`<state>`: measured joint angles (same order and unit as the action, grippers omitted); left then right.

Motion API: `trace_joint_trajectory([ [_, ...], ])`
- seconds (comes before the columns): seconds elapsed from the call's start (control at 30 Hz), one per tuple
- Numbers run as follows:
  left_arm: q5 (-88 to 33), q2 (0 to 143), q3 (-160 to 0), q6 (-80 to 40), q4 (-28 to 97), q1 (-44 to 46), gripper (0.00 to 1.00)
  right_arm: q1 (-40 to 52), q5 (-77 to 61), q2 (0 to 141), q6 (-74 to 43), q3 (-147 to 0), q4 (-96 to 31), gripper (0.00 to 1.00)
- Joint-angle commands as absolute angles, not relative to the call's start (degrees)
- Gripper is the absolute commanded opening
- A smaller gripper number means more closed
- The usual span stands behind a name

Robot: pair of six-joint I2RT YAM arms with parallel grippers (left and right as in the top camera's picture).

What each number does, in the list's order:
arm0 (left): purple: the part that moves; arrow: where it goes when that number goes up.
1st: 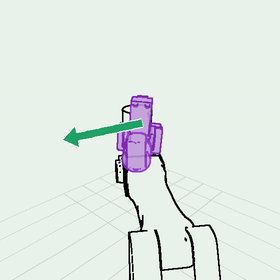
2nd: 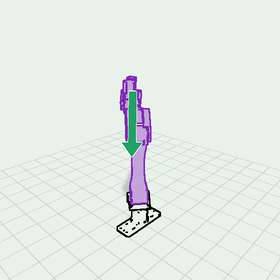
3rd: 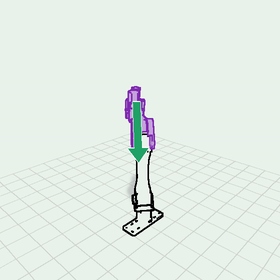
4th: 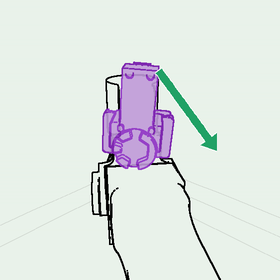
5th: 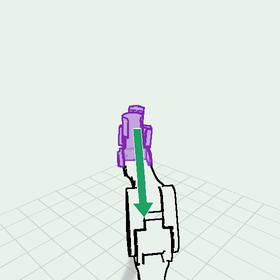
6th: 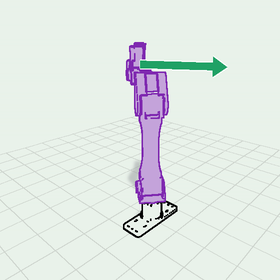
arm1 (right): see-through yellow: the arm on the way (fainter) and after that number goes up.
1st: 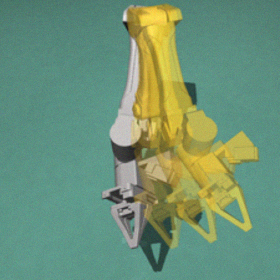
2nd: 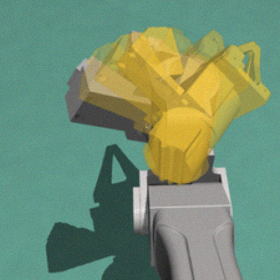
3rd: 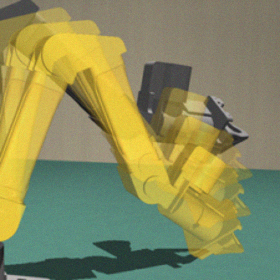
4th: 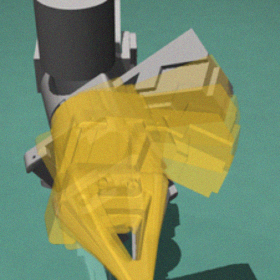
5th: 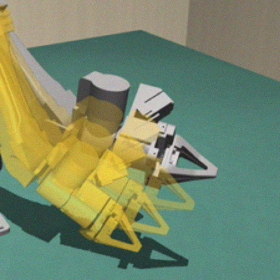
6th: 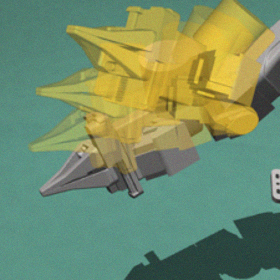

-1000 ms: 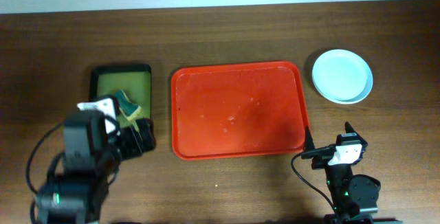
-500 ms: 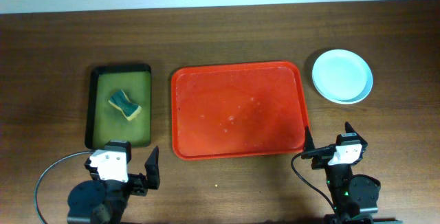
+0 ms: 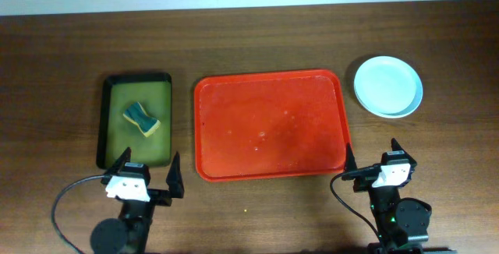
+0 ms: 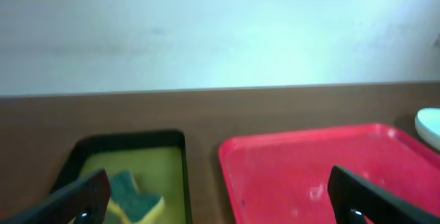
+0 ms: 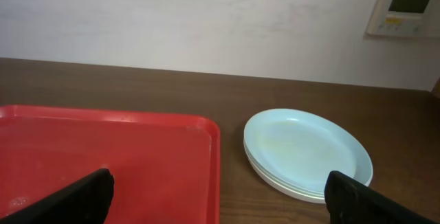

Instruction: Clean dirty plates on tray and stack at the side

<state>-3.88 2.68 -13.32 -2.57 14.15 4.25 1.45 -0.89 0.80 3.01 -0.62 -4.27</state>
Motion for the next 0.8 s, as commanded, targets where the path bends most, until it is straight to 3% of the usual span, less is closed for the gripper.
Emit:
trace_joint_trajectory([
  [0.0,-3.86,0.27,-8.38,-1.69,8.16,3.95,0.99,1.1,-0.78,0.25,2.55,-0.32,-4.56,0.99],
  [0.3,-3.07,0.27,-0.64,-1.67,-2.02,3.95,0.99,1.1,-0.78,0.25,2.55,-0.32,-4.56,0.99],
  [0.57,2.7,0.27,-0.51,-1.61,4.84,3.95,0.99,1.1,-0.78,0.25,2.55,-0.32,-4.56,0.99],
  [0.77,2.68,0.27,-0.51,7.16,4.78,3.95,0.99,1.1,-0.78,0.25,2.55,-0.32,-4.56,0.99],
])
